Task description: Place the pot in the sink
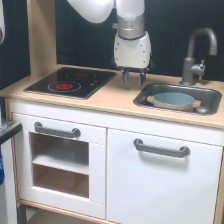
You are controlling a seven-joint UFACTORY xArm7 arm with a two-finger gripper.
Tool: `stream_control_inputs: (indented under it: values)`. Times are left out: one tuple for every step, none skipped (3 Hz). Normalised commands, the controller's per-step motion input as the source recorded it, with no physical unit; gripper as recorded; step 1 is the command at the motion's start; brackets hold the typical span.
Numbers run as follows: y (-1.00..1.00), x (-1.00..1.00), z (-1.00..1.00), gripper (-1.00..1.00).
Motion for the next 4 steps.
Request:
stream_control_inputs:
  values:
    - [-0.07, -0.34, 0.27, 1.0]
    - [-0.1, -0.3, 0.23, 1.0]
    - [-0.12, -0.28, 0.24, 1.0]
    - [-0.16, -0.31, 0.27, 0.99]
